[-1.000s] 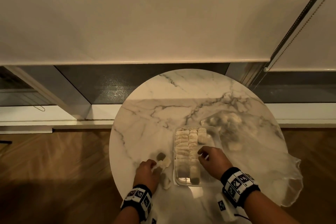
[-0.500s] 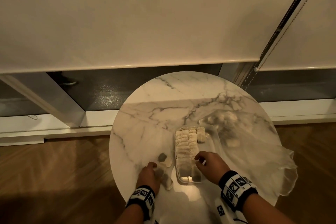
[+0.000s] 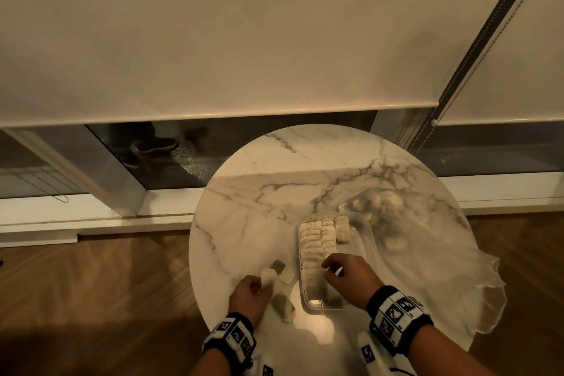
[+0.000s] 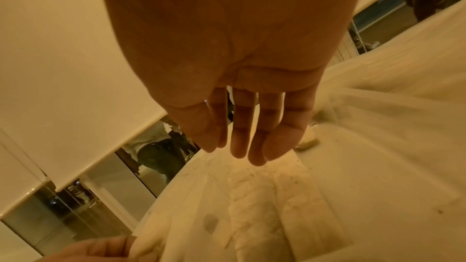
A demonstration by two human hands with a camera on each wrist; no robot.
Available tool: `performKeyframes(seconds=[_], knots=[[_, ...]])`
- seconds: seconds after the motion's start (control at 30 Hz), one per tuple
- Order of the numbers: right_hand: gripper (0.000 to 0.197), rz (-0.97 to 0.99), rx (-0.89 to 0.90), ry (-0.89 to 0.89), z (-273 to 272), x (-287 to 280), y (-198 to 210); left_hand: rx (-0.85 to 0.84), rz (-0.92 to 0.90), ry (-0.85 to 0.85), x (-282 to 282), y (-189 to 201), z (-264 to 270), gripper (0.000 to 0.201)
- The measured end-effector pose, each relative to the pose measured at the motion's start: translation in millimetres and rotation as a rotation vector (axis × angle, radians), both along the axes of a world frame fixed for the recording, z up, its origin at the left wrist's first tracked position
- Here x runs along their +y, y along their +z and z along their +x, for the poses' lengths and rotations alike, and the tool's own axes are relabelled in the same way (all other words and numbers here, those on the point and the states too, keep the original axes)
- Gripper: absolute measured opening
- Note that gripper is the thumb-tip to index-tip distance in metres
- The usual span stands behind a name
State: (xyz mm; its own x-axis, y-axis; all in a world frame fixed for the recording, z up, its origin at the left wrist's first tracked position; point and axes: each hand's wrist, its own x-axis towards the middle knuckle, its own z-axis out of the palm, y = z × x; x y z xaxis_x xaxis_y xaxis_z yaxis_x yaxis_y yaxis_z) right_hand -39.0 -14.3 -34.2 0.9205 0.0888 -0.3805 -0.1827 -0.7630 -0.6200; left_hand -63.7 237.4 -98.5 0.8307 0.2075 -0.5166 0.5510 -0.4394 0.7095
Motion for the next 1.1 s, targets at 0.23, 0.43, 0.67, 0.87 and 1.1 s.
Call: performKeyframes(seconds=[0.23,0.43,0.67,0.87,1.1], knots=[[0.024,0.276,0.017,-0.058,7.5,21.5,5.9,-0.072,-0.418,0.03,-23.8,34.2,6.4,0.026],[0.006,0.463,-0.051,-0.118,11.4,27.3,13.8,-0.111,-0.57,-0.036,-53.2,53.0,5.7,0.036],[0.008,0.536,-0.063,-0.144,12.4,13.0,23.2,-0.124,-0.48,-0.022,-69.3,53.5,7.1,0.033],[0.008,0.506,-0.085,-0.208,19.9,-12.6,29.2,-0.156,-0.192,-0.002,-71.3,48.7,12.5,0.035],[0.006,0.238,-0.138,-0.33,40.7,-57.1,4.8,-0.013,0.025,-0.076,-79.9,34.2,20.2,0.061]])
